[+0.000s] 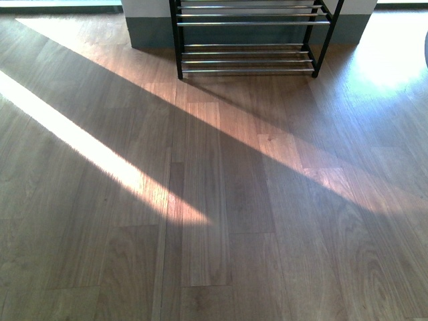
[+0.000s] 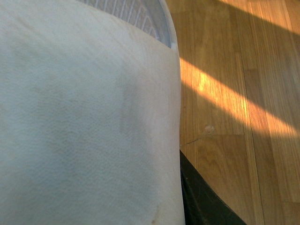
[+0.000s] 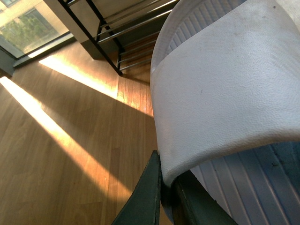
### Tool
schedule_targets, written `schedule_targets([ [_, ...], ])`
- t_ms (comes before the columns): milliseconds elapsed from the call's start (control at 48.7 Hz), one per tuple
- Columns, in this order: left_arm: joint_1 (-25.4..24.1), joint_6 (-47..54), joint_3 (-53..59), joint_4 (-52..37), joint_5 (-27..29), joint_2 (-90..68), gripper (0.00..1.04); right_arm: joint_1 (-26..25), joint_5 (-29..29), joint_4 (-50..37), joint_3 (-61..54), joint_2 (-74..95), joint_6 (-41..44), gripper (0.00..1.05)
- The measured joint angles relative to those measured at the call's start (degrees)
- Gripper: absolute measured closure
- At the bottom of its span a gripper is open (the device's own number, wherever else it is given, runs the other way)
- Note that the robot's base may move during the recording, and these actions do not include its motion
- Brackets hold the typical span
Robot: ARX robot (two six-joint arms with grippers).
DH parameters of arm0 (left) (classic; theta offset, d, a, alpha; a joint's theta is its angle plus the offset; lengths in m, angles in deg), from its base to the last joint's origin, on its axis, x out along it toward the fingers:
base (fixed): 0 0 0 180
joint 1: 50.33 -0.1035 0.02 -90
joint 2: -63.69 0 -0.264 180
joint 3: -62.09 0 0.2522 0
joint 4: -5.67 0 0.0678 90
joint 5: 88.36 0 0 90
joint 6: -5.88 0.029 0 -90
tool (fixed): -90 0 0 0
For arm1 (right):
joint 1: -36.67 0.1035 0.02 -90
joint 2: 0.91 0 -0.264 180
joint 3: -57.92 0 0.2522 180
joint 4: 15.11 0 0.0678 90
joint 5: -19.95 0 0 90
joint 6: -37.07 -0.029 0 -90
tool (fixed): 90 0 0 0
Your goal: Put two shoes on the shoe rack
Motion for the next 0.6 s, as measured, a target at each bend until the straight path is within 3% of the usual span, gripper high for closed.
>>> schedule_targets([
  [103,0.72,-3.98,2.10,12.57,3.30,18.40,1.03,0.00,0.00,0.00,0.00,0.00,0.00,1.03],
  [247,2.08,-5.55,2.56,22.56,5.60,32.20,1.03,0.00,0.00,0.00,0.00,0.00,0.00,1.03],
  [596,2.36,-6.51,2.84,24.50,5.75,37.46,1.03,0.00,0.00,0.00,0.00,0.00,0.00,1.03],
])
